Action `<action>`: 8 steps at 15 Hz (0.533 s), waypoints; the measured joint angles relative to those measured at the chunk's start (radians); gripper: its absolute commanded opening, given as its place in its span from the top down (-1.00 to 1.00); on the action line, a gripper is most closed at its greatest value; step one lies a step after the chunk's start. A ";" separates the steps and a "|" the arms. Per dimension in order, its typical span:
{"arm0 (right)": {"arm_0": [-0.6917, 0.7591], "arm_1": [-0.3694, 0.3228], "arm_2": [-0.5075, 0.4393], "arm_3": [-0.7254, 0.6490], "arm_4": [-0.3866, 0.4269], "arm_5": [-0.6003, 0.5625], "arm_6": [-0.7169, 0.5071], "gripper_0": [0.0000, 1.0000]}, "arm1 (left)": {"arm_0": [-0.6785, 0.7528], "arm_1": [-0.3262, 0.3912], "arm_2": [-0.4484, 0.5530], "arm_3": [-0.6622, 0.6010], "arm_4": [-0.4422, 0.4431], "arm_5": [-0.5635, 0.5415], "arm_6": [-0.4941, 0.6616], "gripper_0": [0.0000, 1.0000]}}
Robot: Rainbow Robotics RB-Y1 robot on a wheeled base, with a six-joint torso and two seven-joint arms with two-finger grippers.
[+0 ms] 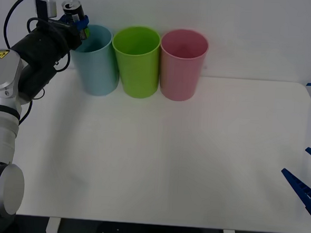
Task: Grasp the object on the table and drop it into the matching bin: aluminum can to the light blue bin, PET bottle to the pink bin.
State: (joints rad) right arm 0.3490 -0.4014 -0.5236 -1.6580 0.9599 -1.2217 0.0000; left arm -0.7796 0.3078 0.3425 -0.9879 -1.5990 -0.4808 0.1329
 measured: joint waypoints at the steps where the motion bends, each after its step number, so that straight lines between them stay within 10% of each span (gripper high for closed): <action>1: 0.000 0.000 0.000 0.000 0.000 0.000 0.000 -1.00 | -0.030 0.004 0.001 0.041 -0.010 0.005 -0.004 1.00; 8: 0.000 0.000 0.000 0.000 0.000 0.000 0.000 -1.00 | -0.140 0.005 -0.003 0.190 -0.071 0.070 -0.021 1.00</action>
State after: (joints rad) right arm 0.3490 -0.4014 -0.5236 -1.6580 0.9599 -1.2217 0.0000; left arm -0.9198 0.3129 0.3392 -0.7983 -1.6701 -0.4112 0.1117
